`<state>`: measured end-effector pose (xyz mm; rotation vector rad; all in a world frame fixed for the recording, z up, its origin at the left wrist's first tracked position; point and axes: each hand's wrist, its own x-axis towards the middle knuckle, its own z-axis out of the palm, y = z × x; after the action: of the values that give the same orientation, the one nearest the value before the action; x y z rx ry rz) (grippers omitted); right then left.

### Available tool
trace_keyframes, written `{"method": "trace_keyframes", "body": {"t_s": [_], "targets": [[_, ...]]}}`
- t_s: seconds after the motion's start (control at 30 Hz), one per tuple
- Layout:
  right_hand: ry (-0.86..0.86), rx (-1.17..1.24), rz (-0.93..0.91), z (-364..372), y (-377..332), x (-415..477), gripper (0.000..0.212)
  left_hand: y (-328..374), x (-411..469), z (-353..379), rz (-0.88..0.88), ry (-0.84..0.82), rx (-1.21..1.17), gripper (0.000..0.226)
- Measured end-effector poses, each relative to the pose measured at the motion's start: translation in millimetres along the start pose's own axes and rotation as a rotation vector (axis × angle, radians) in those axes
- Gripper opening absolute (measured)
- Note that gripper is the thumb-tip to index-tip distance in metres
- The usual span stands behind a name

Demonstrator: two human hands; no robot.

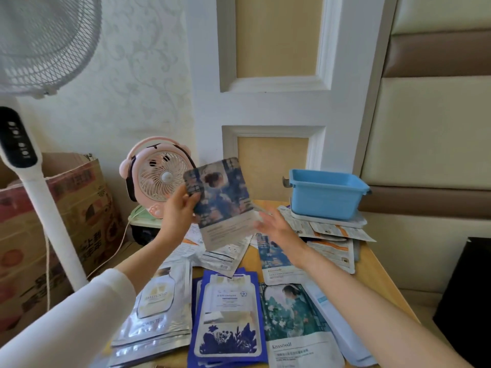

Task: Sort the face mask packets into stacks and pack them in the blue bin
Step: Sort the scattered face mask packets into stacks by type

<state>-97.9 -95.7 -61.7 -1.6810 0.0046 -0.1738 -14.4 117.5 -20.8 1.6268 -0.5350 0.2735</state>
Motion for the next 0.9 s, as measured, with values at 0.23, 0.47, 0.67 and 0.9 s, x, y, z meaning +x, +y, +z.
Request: {"method": "trace_keyframes", "body": {"t_s": [0.23,0.47,0.67,0.9], "targets": [[-0.048,0.191,-0.014,3.1,-26.9,-12.8,0.012,23.3,-14.8,30.5,-0.095,-0.109,-0.132,0.011],[0.448,0.277,-0.088,-49.9,-28.6,-12.3,0.007,6.8,-18.6,27.4,-0.214,-0.364,0.111,0.025],[0.496,0.163,-0.035,-70.8,-9.0,-17.9,0.010,-8.8,-23.2,27.3,-0.251,-0.375,0.240,0.025],[0.484,0.175,-0.017,-67.9,8.8,-24.1,0.017,-27.0,-24.7,32.0,-0.227,-0.451,0.372,0.013]]}}
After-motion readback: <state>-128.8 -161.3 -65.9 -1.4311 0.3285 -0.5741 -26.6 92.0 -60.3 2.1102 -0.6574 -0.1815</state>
